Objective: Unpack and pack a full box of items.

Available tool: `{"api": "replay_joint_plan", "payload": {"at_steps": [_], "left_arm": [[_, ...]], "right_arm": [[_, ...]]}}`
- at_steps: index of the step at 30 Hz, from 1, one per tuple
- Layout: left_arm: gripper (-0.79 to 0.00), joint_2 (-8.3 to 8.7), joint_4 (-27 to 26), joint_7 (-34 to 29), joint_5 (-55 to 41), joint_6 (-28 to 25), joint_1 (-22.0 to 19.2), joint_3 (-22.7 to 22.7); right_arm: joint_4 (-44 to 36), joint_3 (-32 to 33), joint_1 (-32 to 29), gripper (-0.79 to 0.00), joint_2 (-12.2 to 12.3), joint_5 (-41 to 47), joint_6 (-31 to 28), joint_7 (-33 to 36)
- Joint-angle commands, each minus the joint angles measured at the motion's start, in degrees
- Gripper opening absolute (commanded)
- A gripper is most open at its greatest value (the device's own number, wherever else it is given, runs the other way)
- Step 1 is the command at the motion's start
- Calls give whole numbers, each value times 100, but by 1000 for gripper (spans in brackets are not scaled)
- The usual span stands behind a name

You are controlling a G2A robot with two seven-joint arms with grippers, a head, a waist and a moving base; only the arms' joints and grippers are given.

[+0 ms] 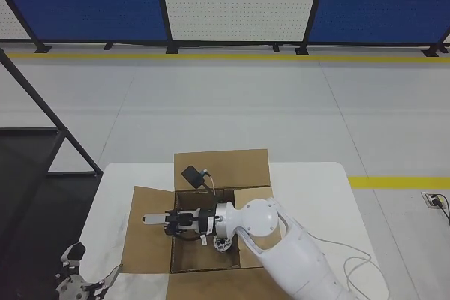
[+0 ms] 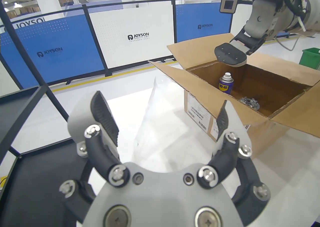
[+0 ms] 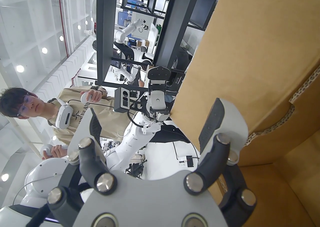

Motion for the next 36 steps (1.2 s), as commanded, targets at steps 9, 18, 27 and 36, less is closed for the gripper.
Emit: {"api": "replay_joint_plan", "payload": {"at_steps": [9, 18, 27, 36], "left_arm": [[0, -8, -93, 129, -131, -57, 52, -69], [0, -14, -205, 220, -289, -171, 113, -174], [0, -27, -386, 608, -391, -309, 267, -316], [0, -41, -675, 1021, -386, -520, 530, -509]], "right_arm": [[58, 19, 30, 0, -12, 10, -11, 7], [68, 55, 40, 0, -15, 14, -9, 14], [54, 133, 22, 0, 0, -11, -12, -2], [-55, 290, -99, 0, 51, -37, -40, -10]]}}
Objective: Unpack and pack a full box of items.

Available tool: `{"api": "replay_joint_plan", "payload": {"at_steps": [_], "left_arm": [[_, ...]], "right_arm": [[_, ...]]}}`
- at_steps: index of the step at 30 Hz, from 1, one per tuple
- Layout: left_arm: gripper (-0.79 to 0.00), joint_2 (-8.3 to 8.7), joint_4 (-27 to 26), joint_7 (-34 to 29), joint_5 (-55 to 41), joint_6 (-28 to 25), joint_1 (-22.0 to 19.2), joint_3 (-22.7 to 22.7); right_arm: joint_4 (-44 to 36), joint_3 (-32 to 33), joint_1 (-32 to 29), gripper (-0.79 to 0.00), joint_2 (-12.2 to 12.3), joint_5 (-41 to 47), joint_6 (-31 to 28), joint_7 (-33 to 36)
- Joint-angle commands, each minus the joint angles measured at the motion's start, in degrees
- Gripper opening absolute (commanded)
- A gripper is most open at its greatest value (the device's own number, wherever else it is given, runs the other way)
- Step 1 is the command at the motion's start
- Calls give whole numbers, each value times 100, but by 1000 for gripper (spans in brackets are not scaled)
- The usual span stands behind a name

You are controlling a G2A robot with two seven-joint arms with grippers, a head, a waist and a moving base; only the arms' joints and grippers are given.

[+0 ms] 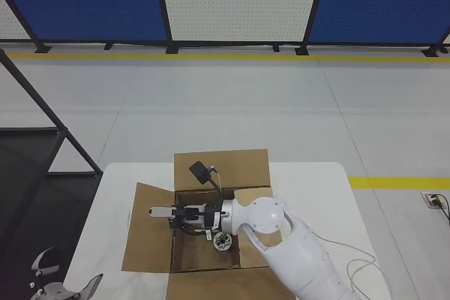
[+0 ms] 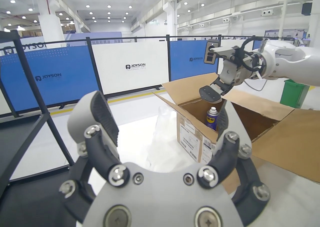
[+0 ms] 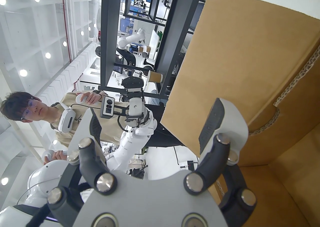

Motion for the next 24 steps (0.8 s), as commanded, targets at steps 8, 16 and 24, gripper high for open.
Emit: {"api": "replay_joint_plan", "payload": {"at_steps": [8, 16, 24], "left_arm": [[0, -14, -264, 323, 169, -239, 227, -51], [0, -24, -822, 607, 382, -455, 468, -110], [0, -11, -1331, 220, 274, -691, 405, -116]], "right_arm": [[-107, 149, -125, 0, 54, -23, -40, -3], [-316, 369, -346, 0, 137, -72, -101, -49], [-914, 791, -785, 0, 300, -279, -90, -91]]}}
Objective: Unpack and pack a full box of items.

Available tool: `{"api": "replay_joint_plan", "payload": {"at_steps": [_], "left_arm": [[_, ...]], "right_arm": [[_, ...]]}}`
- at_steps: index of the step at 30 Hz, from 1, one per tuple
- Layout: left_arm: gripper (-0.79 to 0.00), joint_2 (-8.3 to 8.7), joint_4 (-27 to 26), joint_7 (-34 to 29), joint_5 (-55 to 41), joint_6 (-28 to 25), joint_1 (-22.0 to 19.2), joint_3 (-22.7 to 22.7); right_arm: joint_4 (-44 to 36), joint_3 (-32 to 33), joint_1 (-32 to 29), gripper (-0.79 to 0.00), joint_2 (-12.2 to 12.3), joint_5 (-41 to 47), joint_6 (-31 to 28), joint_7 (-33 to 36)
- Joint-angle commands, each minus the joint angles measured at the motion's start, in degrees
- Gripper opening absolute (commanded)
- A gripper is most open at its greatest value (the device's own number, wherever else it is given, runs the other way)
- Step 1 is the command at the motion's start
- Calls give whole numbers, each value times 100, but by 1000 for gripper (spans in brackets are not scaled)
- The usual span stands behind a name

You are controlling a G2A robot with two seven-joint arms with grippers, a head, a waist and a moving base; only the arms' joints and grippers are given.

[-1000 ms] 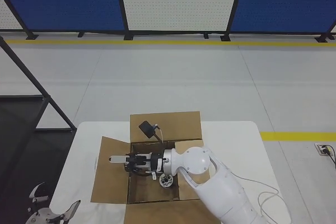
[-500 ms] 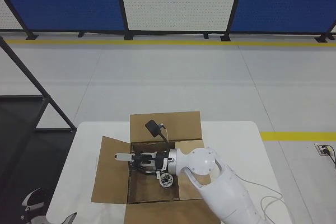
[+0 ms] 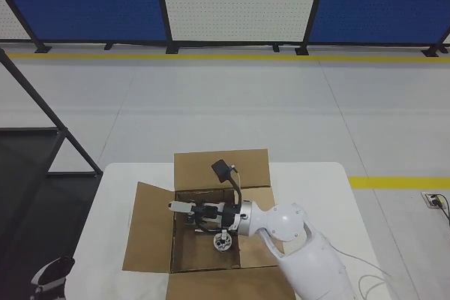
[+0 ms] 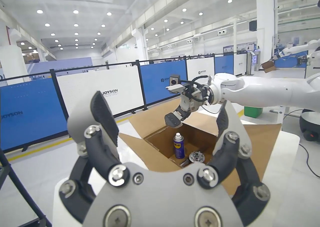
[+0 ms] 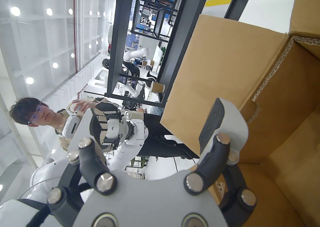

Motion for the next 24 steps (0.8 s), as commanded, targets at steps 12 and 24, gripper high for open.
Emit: {"api": "replay_joint_plan", "payload": {"at_steps": [12, 24], "left_arm": [[0, 157, -409, -3577, -1479, -846, -1174, 941], [0, 157, -409, -3577, -1479, -846, -1174, 941]], "right_arm": [[-1339, 1059, -1220, 0, 330, -274, 28, -235], [-1599, 1386, -1633, 0, 384, -55, 151, -549]]}}
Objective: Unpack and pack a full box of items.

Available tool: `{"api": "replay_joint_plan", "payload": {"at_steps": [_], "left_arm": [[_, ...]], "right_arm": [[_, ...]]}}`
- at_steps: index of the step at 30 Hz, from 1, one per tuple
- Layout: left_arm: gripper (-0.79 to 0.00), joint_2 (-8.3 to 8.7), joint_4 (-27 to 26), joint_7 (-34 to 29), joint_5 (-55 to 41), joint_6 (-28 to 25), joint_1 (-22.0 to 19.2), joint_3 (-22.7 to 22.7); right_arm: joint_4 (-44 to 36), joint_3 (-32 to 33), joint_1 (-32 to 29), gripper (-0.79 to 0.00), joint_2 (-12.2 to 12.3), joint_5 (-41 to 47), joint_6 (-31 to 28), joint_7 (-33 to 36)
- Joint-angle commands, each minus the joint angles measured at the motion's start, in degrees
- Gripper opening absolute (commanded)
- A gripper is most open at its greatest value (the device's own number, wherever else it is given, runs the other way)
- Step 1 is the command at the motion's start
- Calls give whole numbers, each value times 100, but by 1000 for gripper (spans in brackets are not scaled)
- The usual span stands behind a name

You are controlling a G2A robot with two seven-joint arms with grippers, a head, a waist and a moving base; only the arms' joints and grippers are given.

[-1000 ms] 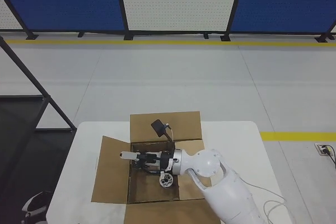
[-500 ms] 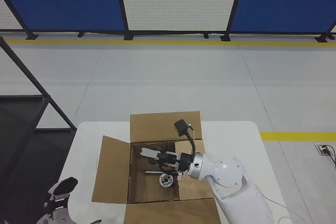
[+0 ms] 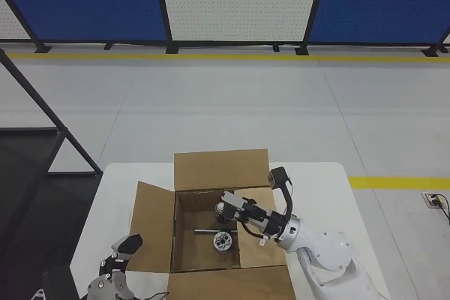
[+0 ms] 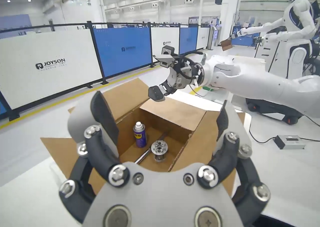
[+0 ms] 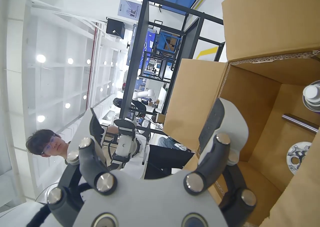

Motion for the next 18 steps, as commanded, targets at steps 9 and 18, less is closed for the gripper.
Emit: {"api": "replay_joint_plan", "payload": {"at_steps": [9, 18], "left_arm": [[0, -40, 79, -1341, -1079, 1457, -550, 682], [0, -40, 318, -3923, -2477, 2974, -2054, 1645]], "right_arm": [[-192, 247, -207, 0, 47, 360, -726, -214], [-477, 788, -640, 0, 178, 540, -1186, -189]]}}
